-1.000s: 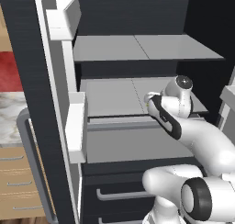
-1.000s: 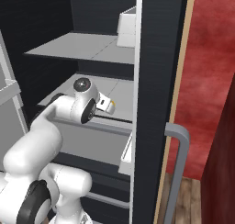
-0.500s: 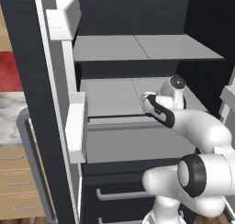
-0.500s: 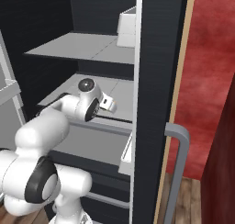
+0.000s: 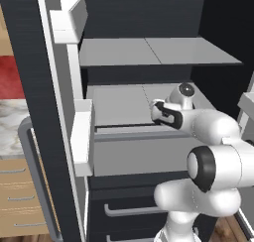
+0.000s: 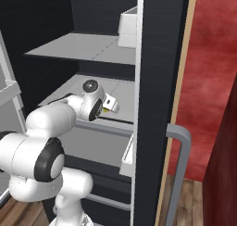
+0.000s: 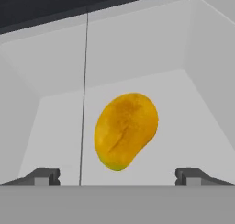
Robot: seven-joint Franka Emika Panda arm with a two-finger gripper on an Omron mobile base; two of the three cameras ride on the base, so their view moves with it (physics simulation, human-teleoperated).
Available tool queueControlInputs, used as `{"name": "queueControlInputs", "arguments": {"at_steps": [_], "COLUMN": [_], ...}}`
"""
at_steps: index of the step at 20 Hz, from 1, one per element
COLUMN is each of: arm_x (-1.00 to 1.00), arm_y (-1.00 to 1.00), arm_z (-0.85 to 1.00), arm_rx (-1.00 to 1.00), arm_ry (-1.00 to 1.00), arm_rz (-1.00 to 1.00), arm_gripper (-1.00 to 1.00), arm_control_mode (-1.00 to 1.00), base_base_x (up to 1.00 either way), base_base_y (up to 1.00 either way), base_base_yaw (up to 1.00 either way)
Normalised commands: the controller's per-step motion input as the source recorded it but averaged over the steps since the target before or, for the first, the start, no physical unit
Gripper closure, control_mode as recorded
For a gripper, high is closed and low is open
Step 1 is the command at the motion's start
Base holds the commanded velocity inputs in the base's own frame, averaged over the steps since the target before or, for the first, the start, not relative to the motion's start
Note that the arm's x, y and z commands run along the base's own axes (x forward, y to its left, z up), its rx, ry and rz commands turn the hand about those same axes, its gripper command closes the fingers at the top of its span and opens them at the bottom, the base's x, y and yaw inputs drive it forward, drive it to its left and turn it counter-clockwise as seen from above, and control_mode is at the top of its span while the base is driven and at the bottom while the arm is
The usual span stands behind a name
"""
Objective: Retrieve the apple and mango from the fridge and place them into the bowl on the dining table.
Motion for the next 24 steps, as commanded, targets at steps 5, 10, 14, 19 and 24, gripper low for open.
{"name": "queueControlInputs", "arguments": {"at_steps": [5, 10, 14, 19, 24], "arm_x": [0.32, 0.20, 0.16, 0.20, 0.18], "arm_y": [-0.09, -0.07, -0.02, 0.00, 0.00], "arm_z": [-0.08, -0.16, -0.25, -0.25, -0.28], "arm_rx": [0.00, 0.00, 0.00, 0.00, 0.00], "arm_ry": [0.00, 0.00, 0.00, 0.00, 0.00], "arm_rz": [0.00, 0.00, 0.00, -0.01, -0.01], "arm_gripper": [-1.00, -1.00, -1.00, -1.00, -1.00], "arm_control_mode": [-1.00, -1.00, -1.00, -1.00, -1.00], "base_base_x": [0.00, 0.00, 0.00, 0.00, 0.00], "base_base_y": [0.00, 0.00, 0.00, 0.00, 0.00], "base_base_yaw": [0.00, 0.00, 0.00, 0.00, 0.00]}}
